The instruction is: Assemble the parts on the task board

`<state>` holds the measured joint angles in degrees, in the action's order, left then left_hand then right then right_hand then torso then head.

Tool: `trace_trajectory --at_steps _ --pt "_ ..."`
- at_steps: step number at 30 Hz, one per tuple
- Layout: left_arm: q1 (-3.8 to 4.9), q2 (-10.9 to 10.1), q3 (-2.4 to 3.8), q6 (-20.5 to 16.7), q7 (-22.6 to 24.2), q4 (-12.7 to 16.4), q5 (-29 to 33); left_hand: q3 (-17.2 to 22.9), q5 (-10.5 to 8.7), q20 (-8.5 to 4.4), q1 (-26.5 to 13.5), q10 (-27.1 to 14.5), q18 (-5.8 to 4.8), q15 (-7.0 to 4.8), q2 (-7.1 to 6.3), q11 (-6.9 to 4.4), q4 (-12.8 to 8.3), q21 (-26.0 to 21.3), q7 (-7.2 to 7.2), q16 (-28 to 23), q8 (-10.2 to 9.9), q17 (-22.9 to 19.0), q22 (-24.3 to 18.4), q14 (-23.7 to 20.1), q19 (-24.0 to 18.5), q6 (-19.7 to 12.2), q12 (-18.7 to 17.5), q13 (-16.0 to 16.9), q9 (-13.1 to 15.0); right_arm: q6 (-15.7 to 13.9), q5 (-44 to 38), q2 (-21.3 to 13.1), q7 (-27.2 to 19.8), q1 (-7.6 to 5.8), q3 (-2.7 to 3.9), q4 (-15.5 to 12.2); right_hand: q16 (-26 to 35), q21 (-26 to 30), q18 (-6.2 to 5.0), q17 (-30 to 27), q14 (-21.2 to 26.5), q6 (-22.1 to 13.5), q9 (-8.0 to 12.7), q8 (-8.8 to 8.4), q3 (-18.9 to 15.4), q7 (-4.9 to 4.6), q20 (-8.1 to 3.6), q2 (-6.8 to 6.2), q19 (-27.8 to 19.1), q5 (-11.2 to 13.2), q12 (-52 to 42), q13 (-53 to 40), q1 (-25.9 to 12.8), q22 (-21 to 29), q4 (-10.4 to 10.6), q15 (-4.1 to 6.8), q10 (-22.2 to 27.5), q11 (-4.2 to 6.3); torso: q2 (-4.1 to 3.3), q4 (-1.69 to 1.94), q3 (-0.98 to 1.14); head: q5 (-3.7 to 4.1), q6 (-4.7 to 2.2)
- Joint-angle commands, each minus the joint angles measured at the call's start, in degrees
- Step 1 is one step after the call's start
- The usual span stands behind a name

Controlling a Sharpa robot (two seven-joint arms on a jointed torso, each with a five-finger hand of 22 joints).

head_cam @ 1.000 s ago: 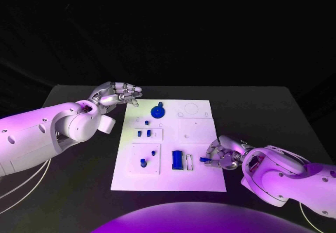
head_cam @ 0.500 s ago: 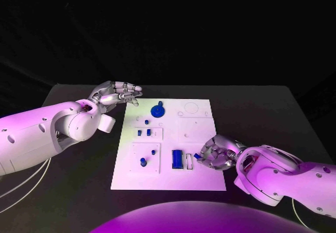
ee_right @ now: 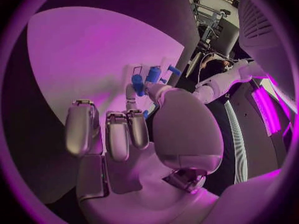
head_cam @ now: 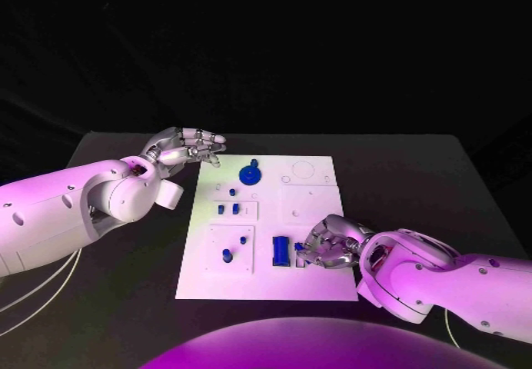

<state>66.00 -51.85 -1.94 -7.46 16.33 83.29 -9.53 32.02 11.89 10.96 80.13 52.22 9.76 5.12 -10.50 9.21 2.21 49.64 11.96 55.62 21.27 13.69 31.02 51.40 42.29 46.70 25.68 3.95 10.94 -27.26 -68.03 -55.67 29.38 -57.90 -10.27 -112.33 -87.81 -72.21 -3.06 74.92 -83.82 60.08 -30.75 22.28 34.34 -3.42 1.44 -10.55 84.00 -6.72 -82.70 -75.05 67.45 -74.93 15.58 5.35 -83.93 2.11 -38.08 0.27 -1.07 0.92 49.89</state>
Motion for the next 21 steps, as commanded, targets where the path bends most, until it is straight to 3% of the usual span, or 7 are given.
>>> trace_trajectory --at_steps 1,9,21 --pt "0.02 0.07 0.04 1.01 0.25 0.22 -0.2 -0.13 0.17 0.04 -0.38 -0.49 0.68 0.2 0.36 -0.03 -0.02 -0.39 0.92 -0.11 -0.07 -0.1 -0.07 -0.38 0.45 -0.32 0.23 0.08 -0.08 1.69 0.99 0.48 -0.15 0.16 0.0 0.34 -0.4 -0.43 -0.1 10.45 -5.28 1.94 -4.98 1.22 0.0 1.27 -0.2 0.14 1.11 0.19 -0.33 -11.12 -1.44 -10.89 0.57 -0.13 -3.99 -0.15 -0.01 0.03 -0.01 -0.05 0.04" --pt "0.03 -0.1 0.04 1.01 0.16 0.32 -0.29 -0.13 0.17 0.04 -0.38 -0.49 0.68 0.2 0.36 -0.03 -0.02 -0.39 0.92 -0.11 -0.07 -0.1 -0.07 -0.38 0.45 -0.32 0.23 0.08 -0.08 3.2 0.68 1.02 0.64 0.46 -0.01 1.18 -0.5 -0.77 -0.05 10.7 -5.33 2.51 -5.18 1.62 0.12 1.51 -0.33 0.38 1.22 0.18 -1.1 -11.55 -2.88 -10.97 0.65 0.02 -4.24 0.02 0.01 -0.02 0.0 -0.25 0.1" --pt "0.03 -0.16 0.04 1.01 0.12 0.36 -0.46 -0.14 0.13 0.03 -0.38 -0.52 0.66 0.21 0.38 -0.01 -0.02 -0.42 0.94 -0.12 -0.06 -0.12 -0.08 -0.4 0.48 -0.34 0.25 0.07 -0.09 2.82 -1.08 1.0 1.29 0.55 -0.01 1.7 -0.54 -0.78 -0.05 10.79 -5.35 2.76 -5.27 1.81 0.2 1.64 -0.38 0.4 1.22 0.17 -1.39 -11.72 -3.14 -10.97 0.52 0.09 -4.34 0.13 -0.01 -0.02 0.02 -0.16 -0.02"
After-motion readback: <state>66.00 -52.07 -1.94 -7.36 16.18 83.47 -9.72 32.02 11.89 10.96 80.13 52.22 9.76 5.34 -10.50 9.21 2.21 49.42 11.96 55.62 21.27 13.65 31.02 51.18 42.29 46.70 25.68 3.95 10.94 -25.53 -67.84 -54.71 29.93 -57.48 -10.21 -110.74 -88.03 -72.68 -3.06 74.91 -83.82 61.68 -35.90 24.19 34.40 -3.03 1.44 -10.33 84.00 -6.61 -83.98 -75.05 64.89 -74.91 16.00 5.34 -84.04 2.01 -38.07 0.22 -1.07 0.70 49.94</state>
